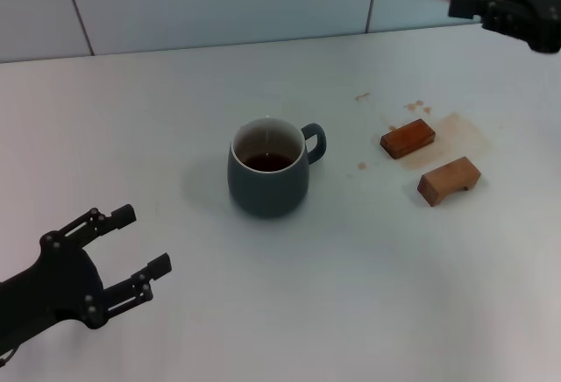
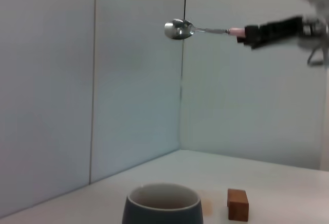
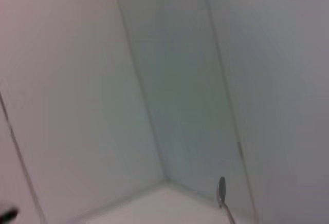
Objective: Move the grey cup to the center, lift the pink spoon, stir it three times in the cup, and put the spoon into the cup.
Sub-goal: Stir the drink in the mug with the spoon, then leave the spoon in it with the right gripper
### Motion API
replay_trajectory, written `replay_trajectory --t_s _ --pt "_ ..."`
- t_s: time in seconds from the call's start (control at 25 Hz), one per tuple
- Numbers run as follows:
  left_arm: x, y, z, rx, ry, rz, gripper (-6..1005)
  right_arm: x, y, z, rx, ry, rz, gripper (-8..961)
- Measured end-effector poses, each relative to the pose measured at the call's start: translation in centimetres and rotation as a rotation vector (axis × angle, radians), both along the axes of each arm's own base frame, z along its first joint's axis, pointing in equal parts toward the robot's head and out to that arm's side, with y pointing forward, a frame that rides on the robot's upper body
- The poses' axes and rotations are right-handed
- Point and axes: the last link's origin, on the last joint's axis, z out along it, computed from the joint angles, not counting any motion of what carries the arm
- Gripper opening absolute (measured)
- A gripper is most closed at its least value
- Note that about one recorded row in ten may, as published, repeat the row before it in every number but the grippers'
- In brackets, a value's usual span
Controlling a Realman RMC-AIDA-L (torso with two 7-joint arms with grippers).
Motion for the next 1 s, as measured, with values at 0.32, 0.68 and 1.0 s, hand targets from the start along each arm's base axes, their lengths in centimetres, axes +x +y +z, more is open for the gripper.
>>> replay_trajectory --t_s 0.32,0.68,1.0 --pt "0.1 -0.1 -0.2 -0.019 0.005 -0.010 794 -7.2 2.0 0.9 -0.243 -0.341 -0.190 128" --pt "0.4 0.4 -0.4 -0.028 0.013 -0.025 793 -12.1 5.1 -4.5 -0.334 -0.676 -0.299 141" --pt "0.5 0.6 -0.4 -0.033 0.012 -0.022 793 -13.7 7.1 -8.7 -0.362 -0.741 -0.305 153"
